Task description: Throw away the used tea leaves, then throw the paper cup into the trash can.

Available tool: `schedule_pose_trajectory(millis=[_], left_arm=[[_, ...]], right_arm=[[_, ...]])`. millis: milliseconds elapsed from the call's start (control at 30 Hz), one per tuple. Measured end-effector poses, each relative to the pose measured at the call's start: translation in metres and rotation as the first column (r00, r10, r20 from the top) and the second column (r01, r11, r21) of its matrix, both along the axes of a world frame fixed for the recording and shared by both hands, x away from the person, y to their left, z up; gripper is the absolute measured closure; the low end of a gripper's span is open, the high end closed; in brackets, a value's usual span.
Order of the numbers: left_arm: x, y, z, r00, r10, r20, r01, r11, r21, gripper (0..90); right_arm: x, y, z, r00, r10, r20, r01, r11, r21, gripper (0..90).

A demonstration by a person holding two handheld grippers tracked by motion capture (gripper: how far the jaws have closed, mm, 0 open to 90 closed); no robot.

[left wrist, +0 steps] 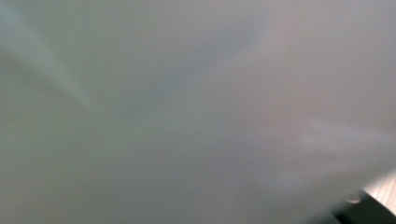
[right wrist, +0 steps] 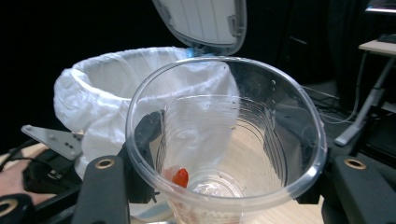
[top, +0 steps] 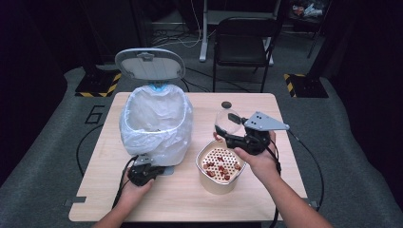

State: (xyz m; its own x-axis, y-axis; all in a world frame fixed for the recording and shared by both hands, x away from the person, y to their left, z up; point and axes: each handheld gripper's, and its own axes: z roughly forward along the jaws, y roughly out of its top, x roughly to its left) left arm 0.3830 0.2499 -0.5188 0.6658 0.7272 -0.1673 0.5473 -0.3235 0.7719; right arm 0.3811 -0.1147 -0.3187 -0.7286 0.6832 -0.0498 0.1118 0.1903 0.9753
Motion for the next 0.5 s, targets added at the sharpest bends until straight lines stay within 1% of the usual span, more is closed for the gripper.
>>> schedule_pose_trajectory(millis=[100, 133, 167, 233, 267, 333, 400, 433, 467, 500], left_arm=[[0.000, 0.000, 0.000, 1.0000, -0.001, 0.000, 0.001, 1.0000, 0.000, 90.0], [0.000, 0.000, 0.000, 1.0000, -0.001, 0.000, 0.001, 1.0000, 0.000, 90.0], [0.000, 0.000, 0.000, 1.0000, 0.001, -0.001, -0.001, 1.0000, -0.002, 90.0], [0.000, 0.000, 0.000, 1.0000, 0.002, -0.001, -0.002, 1.0000, -0.002, 90.0], [0.000, 0.000, 0.000, 1.0000, 0.000, -0.001, 0.000, 1.0000, -0.002, 90.0], [0.000, 0.000, 0.000, 1.0000, 0.001, 0.000, -0.001, 1.0000, -0.001, 90.0], [0.000, 0.000, 0.000, 1.0000, 0.002, -0.002, -0.002, 1.0000, 0.001, 90.0], [0.000, 0.000, 0.000, 1.0000, 0.001, -0.002, -0.001, 1.0000, 0.002, 90.0], [0.000, 0.000, 0.000, 1.0000, 0.001, -0.003, -0.001, 1.0000, 0.002, 90.0], [0.000, 0.000, 0.000, 1.0000, 0.001, -0.002, -0.001, 1.0000, 0.002, 90.0]], right_arm=[[0.004, 0.007, 0.004, 0.9995, 0.021, -0.022, -0.020, 0.9995, 0.026, 39.0], [0.005, 0.010, 0.007, 0.9996, 0.026, -0.014, -0.025, 0.9993, 0.027, 39.0], [0.007, 0.013, 0.009, 0.9994, 0.029, -0.016, -0.029, 0.9990, 0.033, 39.0], [0.012, 0.019, 0.015, 0.9991, 0.042, -0.002, -0.042, 0.9988, 0.027, 39.1], [0.015, 0.024, 0.018, 0.9987, 0.046, -0.020, -0.046, 0.9984, 0.032, 39.2], [0.020, 0.029, 0.021, 0.9981, 0.050, -0.036, -0.049, 0.9978, 0.045, 39.2], [0.026, 0.035, 0.024, 0.9976, 0.057, -0.038, -0.055, 0.9975, 0.045, 39.2], [0.029, 0.038, 0.026, 0.9973, 0.056, -0.048, -0.054, 0.9976, 0.043, 39.1], [0.031, 0.042, 0.028, 0.9976, 0.058, -0.038, -0.057, 0.9976, 0.039, 39.2], [0.034, 0.046, 0.029, 0.9973, 0.063, -0.038, -0.061, 0.9973, 0.040, 39.1]])
